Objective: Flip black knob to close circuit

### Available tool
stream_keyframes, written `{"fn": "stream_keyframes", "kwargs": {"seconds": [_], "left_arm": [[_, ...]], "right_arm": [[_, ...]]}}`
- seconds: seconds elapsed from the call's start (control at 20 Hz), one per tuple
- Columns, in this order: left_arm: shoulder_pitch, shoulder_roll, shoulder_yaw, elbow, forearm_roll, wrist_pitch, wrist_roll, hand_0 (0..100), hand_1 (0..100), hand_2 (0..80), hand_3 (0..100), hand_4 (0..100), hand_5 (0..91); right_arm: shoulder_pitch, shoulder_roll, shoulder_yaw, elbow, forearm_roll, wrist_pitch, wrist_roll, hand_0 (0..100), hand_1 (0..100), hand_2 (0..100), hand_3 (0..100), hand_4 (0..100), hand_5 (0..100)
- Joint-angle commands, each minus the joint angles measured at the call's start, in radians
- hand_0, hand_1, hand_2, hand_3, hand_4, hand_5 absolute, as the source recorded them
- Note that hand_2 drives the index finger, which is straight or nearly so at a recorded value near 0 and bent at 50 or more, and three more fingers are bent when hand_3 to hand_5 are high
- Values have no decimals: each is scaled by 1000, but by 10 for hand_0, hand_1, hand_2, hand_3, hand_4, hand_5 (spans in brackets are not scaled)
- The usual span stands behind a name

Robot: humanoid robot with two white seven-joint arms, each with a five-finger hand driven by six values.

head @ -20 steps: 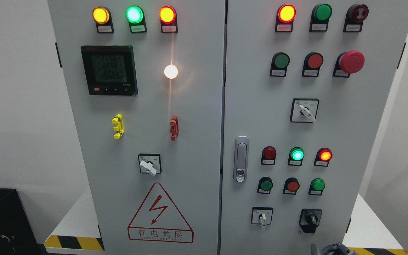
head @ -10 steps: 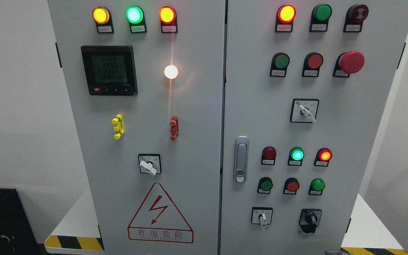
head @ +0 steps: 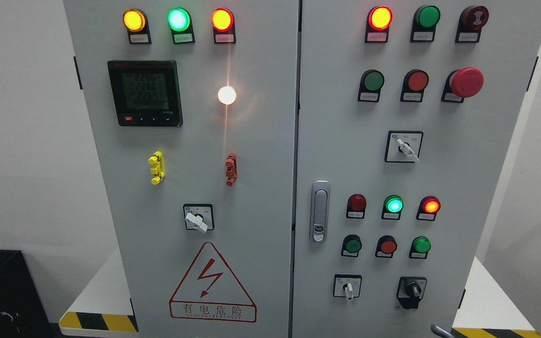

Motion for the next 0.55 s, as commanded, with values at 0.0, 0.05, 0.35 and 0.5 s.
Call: {"fn": "stream_keyframes", "kwargs": {"seconds": [0.0, 0.05, 0.35, 0.5], "left_arm": [[23, 0, 0, -29, 0, 0, -1, 120, 556, 0, 0, 0, 0], [23, 0, 0, -29, 0, 0, -1, 120, 556, 0, 0, 0, 0], [23, 0, 0, -29, 0, 0, -1, 120, 556, 0, 0, 0, 0], [23, 0, 0, -29, 0, 0, -1, 120, 556, 0, 0, 0, 0]], "right_arm": [[27, -1, 30, 9, -90, -32, 38, 0, 0, 60, 177, 128, 0], [27, -1, 29, 10, -98, -34, 50, 0, 0, 40, 151, 95, 0], [30, -3, 21, 26, -103, -49, 61, 0, 0, 0, 33, 0, 0], [28, -3, 16, 30, -104, -51, 61, 0, 0, 0, 1, 0, 0]]}}
